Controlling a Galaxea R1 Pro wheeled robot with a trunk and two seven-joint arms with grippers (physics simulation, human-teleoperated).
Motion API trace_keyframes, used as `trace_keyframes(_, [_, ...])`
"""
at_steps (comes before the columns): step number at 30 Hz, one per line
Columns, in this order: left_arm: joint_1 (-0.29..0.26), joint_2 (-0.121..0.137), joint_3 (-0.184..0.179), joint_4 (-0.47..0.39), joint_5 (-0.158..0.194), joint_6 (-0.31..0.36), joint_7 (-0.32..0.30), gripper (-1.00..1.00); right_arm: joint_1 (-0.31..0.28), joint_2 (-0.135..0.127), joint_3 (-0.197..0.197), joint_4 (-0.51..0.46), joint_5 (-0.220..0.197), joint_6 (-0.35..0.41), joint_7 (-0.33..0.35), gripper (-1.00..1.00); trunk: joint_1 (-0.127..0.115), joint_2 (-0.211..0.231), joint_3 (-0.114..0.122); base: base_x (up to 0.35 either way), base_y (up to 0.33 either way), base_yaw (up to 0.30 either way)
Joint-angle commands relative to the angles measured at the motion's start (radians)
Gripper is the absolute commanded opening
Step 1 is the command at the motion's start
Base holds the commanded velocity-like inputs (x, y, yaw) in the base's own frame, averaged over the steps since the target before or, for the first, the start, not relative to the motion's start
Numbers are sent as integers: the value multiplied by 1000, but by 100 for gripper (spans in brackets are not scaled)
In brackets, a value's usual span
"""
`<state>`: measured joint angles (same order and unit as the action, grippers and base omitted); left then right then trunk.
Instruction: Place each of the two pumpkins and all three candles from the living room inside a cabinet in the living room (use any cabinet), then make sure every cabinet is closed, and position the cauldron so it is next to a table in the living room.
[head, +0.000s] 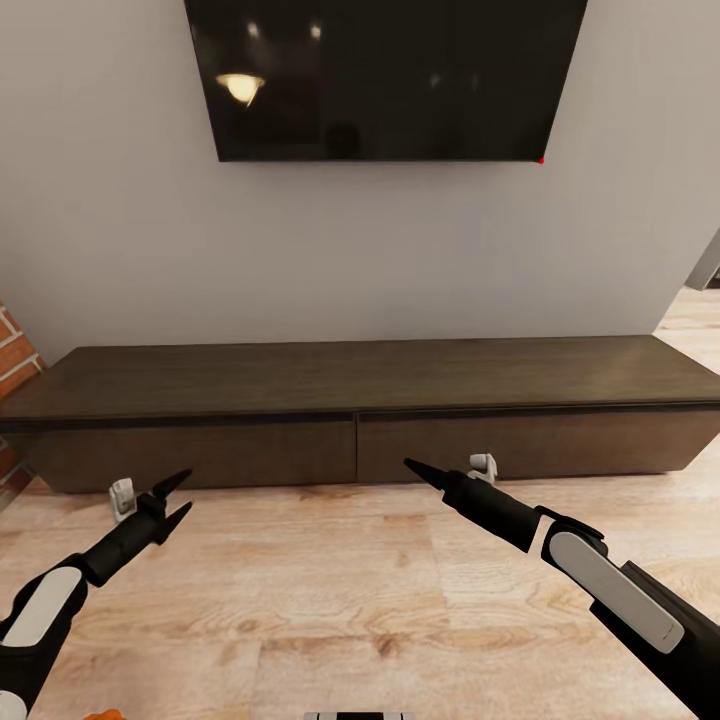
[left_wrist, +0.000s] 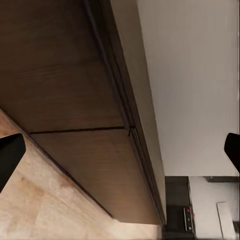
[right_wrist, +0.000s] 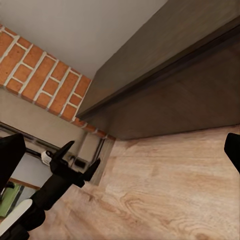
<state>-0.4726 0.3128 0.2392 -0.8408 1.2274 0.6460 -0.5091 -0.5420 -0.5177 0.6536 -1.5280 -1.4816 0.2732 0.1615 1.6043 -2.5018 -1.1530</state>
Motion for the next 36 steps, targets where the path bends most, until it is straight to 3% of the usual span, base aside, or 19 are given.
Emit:
trace_keyframes(1, [-1, -3, 0, 0, 5, 7, -6, 100, -1, -1, 1, 0, -8, 1, 2, 100, 0, 0, -1, 0, 0, 0])
trace_keyframes(8, [-30, -20, 1, 5, 1, -5, 3, 100, -1, -1, 1, 0, -8, -1, 5, 100, 0, 0, -1, 0, 0, 0])
trace_keyframes(11, [-32, -50, 0, 21, -2, -10, 69, 100, -1, 0, 1, 0, -9, -5, 4, 100, 0, 0, -1, 0, 0, 0])
trace_keyframes(16, [-33, -66, 3, 26, 4, -30, 123, 100, -1, 1, 1, 0, -10, -8, -2, 100, 0, 0, -1, 0, 0, 0])
trace_keyframes(26, [-34, -91, 2, 27, 0, -71, 135, 100, -1, 1, 1, 0, -8, -8, 2, 100, 0, 0, -1, 58, -9, 0])
trace_keyframes(36, [-34, -95, 2, 28, -6, -107, 136, 100, -1, 1, 2, 0, -8, -8, 4, 100, 0, 0, -1, 147, -10, 0])
